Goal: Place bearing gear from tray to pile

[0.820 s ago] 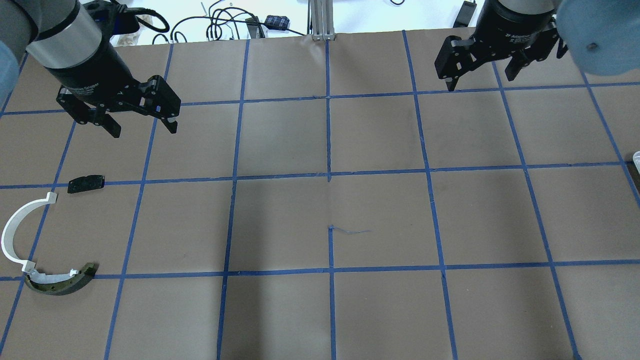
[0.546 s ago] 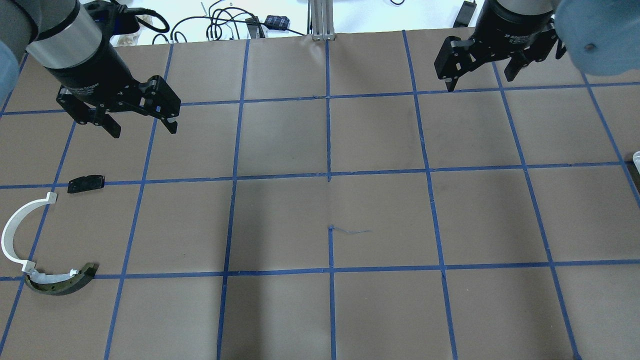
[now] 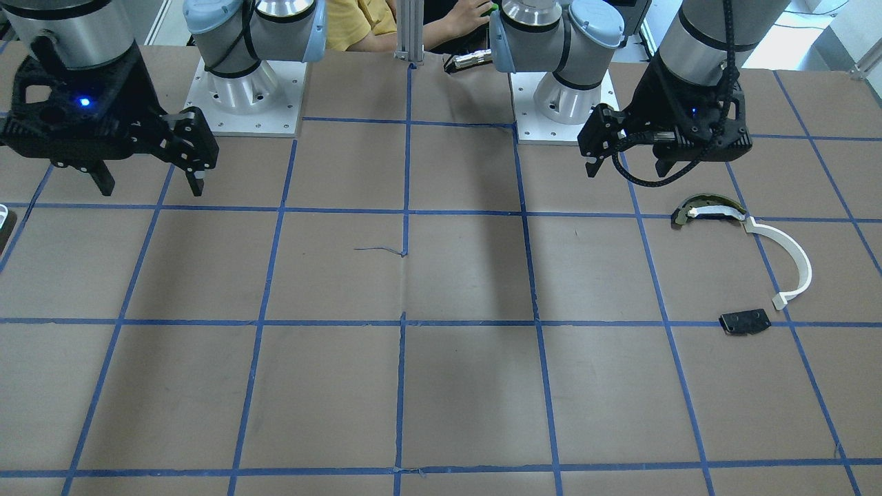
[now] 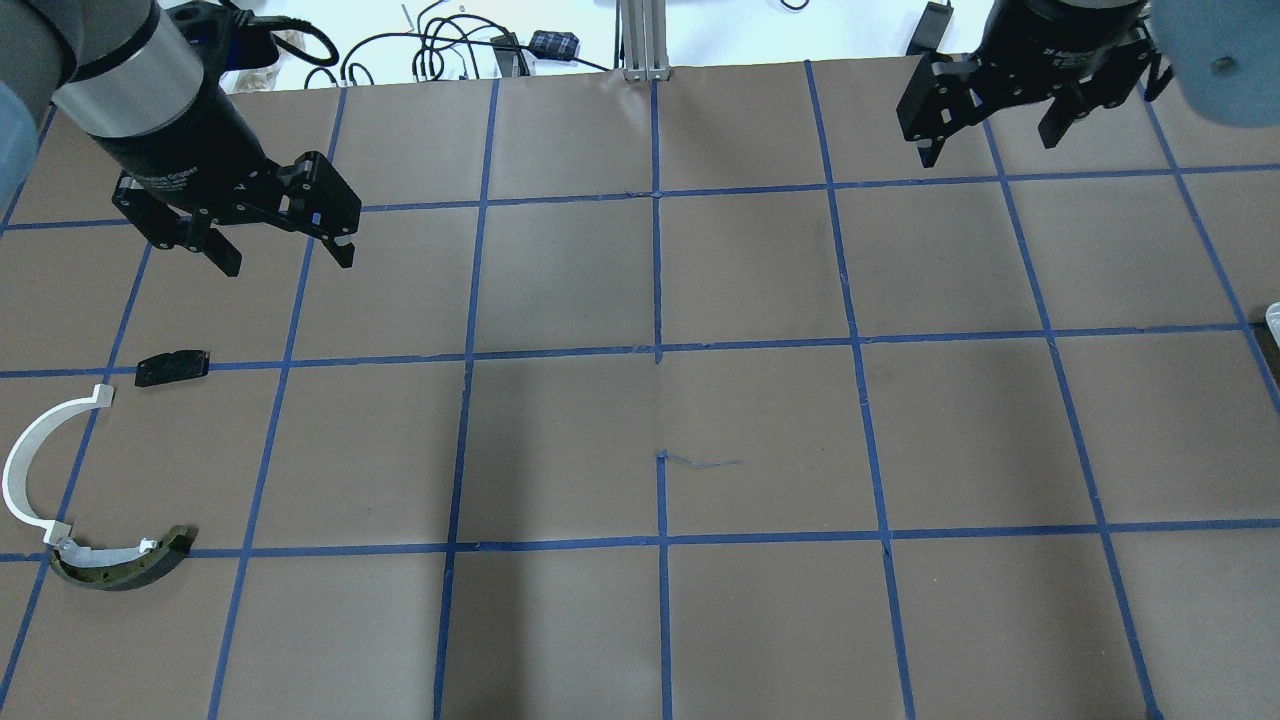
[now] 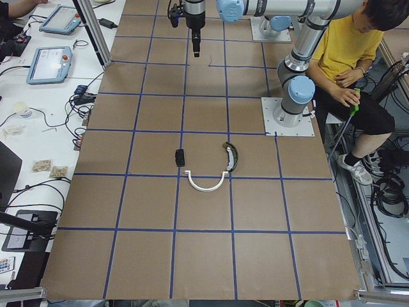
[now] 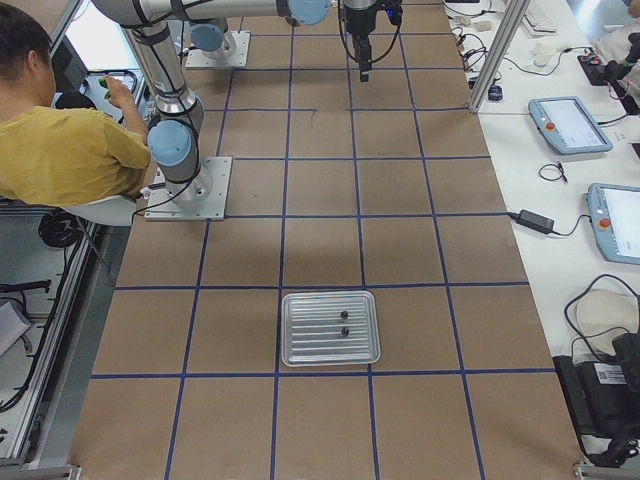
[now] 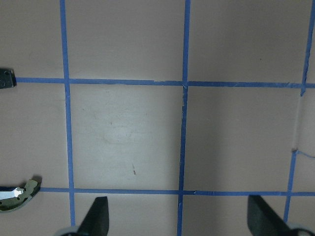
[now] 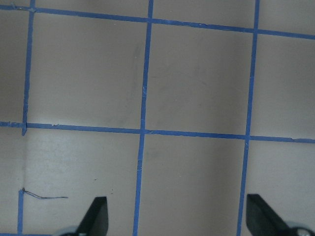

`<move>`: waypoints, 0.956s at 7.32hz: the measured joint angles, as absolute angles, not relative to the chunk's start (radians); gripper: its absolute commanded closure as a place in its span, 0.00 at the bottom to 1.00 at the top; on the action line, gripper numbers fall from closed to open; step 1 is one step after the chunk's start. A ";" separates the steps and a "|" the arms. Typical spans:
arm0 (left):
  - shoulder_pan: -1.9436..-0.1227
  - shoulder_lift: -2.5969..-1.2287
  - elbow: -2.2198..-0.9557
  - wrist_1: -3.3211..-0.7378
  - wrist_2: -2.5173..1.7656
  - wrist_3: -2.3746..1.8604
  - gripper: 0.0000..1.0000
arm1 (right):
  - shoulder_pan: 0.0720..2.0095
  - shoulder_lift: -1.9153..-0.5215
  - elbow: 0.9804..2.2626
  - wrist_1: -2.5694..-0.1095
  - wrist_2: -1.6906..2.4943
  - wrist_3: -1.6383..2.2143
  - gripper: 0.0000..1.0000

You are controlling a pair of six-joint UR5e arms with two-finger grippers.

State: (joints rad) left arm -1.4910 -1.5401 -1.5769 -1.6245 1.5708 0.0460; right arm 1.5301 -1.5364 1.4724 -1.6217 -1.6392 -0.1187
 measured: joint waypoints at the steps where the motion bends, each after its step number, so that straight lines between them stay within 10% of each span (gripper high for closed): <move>1: -1.491 -1.540 -1.577 -1.624 1.571 0.046 0.00 | 1.470 -1.536 1.463 -1.588 -1.619 -0.171 0.00; 7: -1.491 -1.540 -1.577 -1.623 1.571 0.046 0.00 | 0.902 -1.372 1.475 -1.619 -1.492 -0.616 0.00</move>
State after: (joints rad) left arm -1.4910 -1.5402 -1.5769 -1.6228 1.5708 0.0461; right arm 0.9025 -1.3720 1.4749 -1.6195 -1.4921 -0.6156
